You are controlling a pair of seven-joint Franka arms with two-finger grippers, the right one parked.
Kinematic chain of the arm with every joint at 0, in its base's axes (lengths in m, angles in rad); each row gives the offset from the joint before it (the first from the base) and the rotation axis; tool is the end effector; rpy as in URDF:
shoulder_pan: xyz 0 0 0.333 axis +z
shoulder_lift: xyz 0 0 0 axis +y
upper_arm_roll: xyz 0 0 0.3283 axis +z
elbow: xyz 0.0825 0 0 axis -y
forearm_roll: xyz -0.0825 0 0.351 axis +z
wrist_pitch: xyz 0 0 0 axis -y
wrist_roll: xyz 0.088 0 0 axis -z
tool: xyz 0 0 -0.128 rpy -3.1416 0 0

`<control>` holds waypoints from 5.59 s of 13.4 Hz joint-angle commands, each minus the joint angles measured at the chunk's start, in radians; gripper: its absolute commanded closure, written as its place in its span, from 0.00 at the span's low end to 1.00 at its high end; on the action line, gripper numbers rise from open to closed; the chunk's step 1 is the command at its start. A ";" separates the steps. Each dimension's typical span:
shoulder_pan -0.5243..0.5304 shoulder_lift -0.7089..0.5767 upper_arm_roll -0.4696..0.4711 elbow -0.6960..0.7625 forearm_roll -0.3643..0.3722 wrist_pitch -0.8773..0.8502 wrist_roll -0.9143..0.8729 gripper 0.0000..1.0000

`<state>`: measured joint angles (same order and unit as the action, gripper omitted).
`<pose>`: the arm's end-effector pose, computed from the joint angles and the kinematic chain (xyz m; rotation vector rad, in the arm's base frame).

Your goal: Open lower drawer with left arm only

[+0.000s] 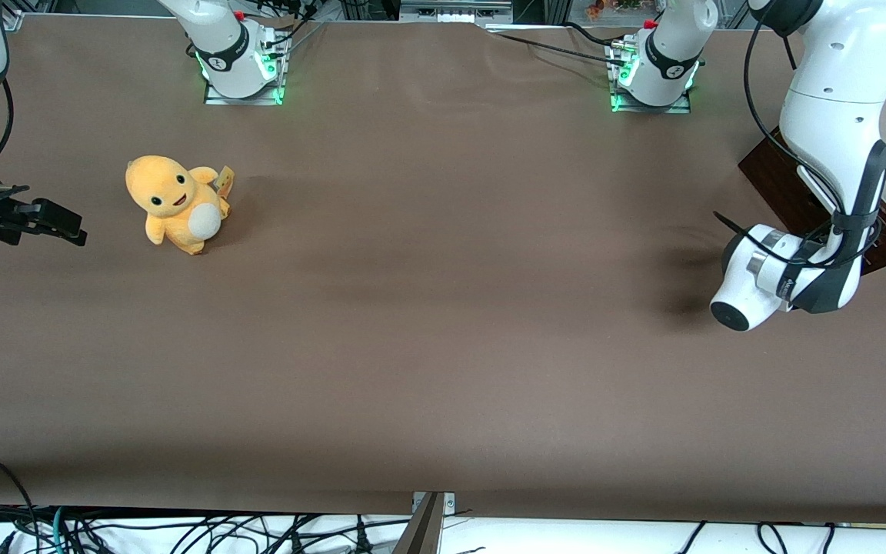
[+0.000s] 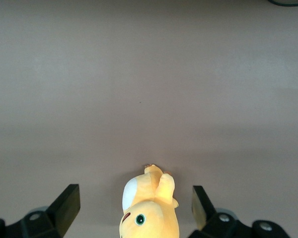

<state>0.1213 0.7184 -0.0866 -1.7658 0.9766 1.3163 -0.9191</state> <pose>0.5187 0.1429 0.2009 -1.7248 -0.4787 0.6079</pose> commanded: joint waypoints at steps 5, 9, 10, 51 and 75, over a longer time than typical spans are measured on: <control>-0.003 -0.019 -0.012 -0.021 0.033 -0.002 -0.018 0.50; 0.003 -0.019 -0.012 -0.023 0.048 -0.005 -0.015 0.82; 0.001 -0.019 -0.012 -0.023 0.048 -0.005 -0.015 0.84; -0.212 0.032 -0.024 0.300 -0.247 -0.157 0.011 0.00; -0.018 -0.597 -0.001 0.132 -0.992 0.475 0.992 0.00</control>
<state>0.1522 0.2258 -0.1031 -1.5356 0.0075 1.7489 -0.0238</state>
